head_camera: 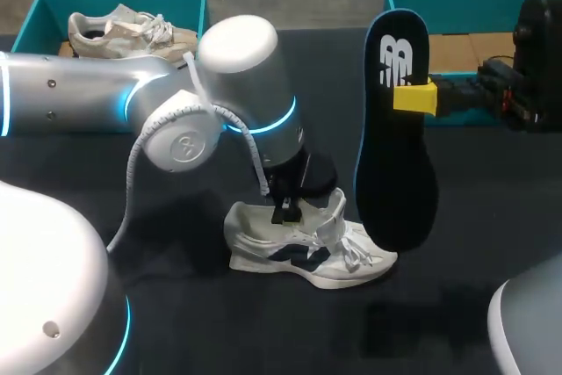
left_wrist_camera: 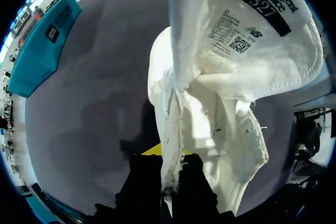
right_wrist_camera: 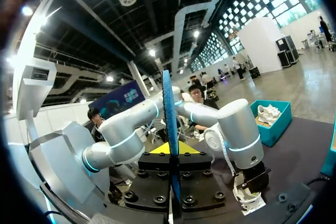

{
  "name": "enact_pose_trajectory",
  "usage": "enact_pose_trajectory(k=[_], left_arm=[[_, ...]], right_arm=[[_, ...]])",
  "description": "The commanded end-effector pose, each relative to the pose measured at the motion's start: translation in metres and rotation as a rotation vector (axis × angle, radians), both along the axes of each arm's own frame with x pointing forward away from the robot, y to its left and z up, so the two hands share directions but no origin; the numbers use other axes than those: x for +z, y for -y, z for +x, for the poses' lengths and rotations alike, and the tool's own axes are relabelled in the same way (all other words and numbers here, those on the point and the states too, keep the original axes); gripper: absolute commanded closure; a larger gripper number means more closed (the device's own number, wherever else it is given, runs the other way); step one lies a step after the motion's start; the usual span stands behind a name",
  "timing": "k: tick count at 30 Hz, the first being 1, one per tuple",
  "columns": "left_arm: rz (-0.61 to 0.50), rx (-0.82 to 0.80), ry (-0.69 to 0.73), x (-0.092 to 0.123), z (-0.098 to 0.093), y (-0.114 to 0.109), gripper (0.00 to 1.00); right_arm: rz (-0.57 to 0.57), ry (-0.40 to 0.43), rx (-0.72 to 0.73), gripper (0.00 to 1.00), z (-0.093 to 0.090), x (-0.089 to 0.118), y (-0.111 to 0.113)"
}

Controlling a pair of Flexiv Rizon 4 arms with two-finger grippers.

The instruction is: Take the shoe out of the shoebox, open the shoe tongue, remove and reinsert the insole, then place the shoe into the shoebox

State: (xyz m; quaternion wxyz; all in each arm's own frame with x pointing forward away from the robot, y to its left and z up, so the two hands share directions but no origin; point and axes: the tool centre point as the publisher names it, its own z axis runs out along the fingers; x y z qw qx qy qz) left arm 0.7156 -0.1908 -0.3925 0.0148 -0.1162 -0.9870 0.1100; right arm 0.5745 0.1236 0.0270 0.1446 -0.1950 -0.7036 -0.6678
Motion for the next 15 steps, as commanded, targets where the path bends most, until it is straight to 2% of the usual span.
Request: enact_pose_trajectory(k=[1, 15], left_arm=[[-0.006, -0.006, 0.008, 0.002, -0.001, -0.002, 1.00], [-0.061, -0.103, 0.088, 0.039, -0.007, -0.013, 1.00]], right_arm=[[-0.002, -0.003, -0.001, 1.00, 0.000, -0.001, -0.001], [-0.002, -0.003, -0.001, 1.00, 0.000, -0.001, -0.001]])
